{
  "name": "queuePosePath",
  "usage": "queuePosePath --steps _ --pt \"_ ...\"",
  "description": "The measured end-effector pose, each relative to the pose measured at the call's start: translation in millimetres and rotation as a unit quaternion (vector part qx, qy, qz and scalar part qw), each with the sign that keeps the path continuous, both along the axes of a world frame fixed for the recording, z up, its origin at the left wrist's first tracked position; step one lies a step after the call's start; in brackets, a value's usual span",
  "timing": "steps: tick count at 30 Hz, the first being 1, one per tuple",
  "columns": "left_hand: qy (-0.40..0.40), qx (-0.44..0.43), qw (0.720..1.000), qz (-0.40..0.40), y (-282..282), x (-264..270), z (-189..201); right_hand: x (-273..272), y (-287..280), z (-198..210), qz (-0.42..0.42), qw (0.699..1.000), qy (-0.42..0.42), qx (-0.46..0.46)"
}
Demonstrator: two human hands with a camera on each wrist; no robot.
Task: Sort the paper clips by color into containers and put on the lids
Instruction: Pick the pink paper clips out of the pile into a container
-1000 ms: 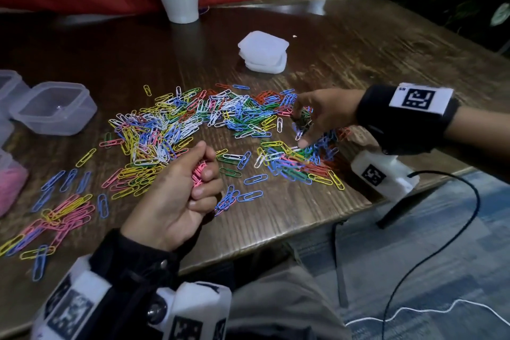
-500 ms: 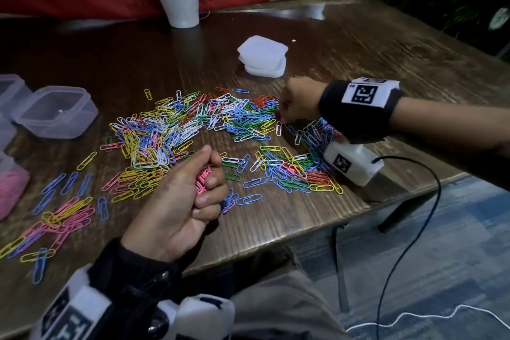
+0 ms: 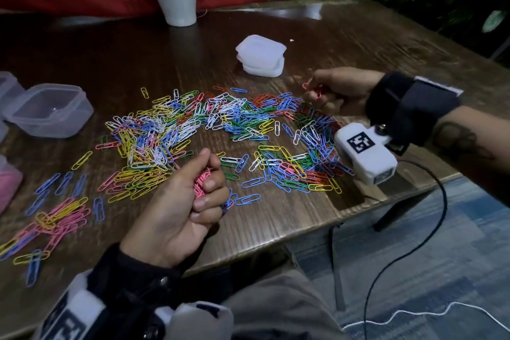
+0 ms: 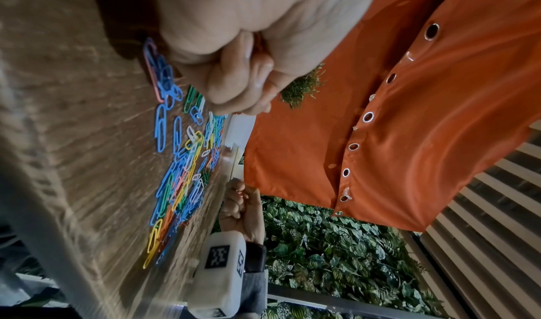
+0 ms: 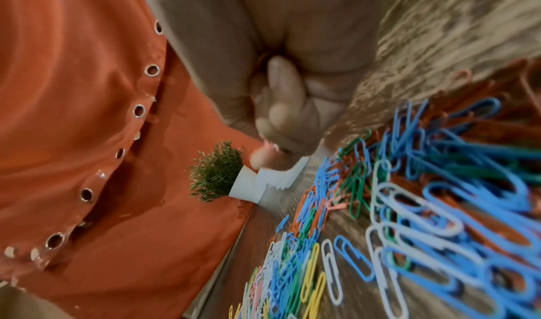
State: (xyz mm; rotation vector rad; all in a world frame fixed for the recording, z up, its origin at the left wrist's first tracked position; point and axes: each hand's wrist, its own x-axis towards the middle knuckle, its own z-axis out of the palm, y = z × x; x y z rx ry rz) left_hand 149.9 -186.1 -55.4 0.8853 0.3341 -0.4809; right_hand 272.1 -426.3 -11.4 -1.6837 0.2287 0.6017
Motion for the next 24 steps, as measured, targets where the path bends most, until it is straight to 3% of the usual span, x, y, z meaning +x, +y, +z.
queuePosePath --steps 2,5,8,12,14,18,24 --pt "0.002 -0.011 1.000 -0.003 1.3 -0.6 0.6 1.2 2.5 -4.2 0.019 1.000 -0.004 -0.015" --pt "0.009 -0.048 0.999 -0.015 6.4 -2.2 1.9 3.0 9.0 -7.5 0.054 0.983 -0.049 -0.171" --pt "0.012 -0.044 0.999 -0.015 7.7 -4.1 4.1 3.2 18.6 -5.7 0.114 0.925 -0.103 -0.349" --pt "0.009 -0.014 1.000 -0.007 5.4 -5.2 4.4 3.2 33.0 -5.9 0.193 0.812 -0.184 -0.519" --pt "0.007 -0.010 1.000 -0.007 5.9 -5.7 4.6 3.8 35.0 -7.8 0.201 0.777 -0.201 -0.561" --pt "0.005 -0.006 1.000 -0.006 7.6 -5.5 5.1 7.6 26.6 -5.7 0.220 0.764 -0.201 -0.572" --pt "0.006 -0.009 1.000 -0.012 4.4 -4.5 4.1 5.6 26.4 -6.2 0.217 0.777 -0.231 -0.543"
